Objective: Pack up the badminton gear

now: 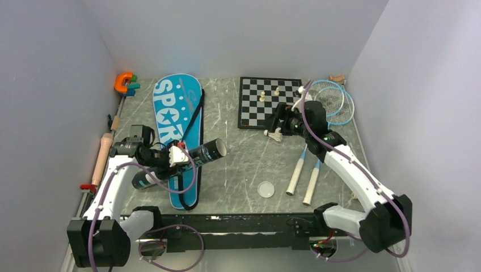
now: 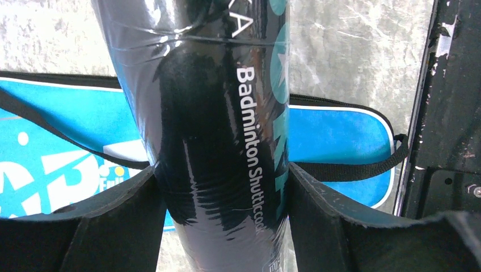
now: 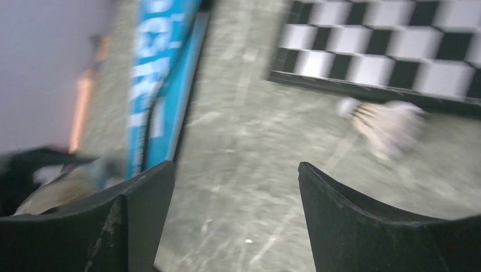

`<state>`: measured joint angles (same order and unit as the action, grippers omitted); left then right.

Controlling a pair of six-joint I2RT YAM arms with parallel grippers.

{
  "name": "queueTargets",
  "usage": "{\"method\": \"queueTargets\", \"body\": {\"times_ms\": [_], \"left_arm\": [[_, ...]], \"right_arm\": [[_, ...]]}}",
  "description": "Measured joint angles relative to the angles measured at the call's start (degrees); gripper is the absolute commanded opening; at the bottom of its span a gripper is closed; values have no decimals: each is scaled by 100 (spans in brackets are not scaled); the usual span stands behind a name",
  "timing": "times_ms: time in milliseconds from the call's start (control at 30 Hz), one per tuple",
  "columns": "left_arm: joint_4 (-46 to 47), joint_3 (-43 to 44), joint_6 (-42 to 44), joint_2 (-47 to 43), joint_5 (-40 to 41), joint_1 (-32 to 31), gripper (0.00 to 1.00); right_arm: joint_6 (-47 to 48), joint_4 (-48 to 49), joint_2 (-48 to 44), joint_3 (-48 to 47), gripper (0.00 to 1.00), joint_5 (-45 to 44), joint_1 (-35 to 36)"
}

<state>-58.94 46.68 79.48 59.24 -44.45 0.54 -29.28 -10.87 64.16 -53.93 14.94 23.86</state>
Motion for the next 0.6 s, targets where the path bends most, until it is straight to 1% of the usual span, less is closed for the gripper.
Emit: {"method": "queueTargets", "body": {"times_ms": [100, 267, 467, 600], "left_arm": [[131, -31, -240, 2, 74, 0, 0], [249, -136, -492, -70, 83, 0, 0], [280, -146, -632, -127, 79, 0, 0], [339, -146, -778, -127, 81, -68, 0]], "right_arm": [[-197, -149, 380, 326, 81, -564, -531], [-511, -258, 901, 675, 81, -1196, -922], [-654, 129, 1480, 708, 78, -1379, -1110], [-678, 468, 1971, 693, 70, -1314, -1119]]}}
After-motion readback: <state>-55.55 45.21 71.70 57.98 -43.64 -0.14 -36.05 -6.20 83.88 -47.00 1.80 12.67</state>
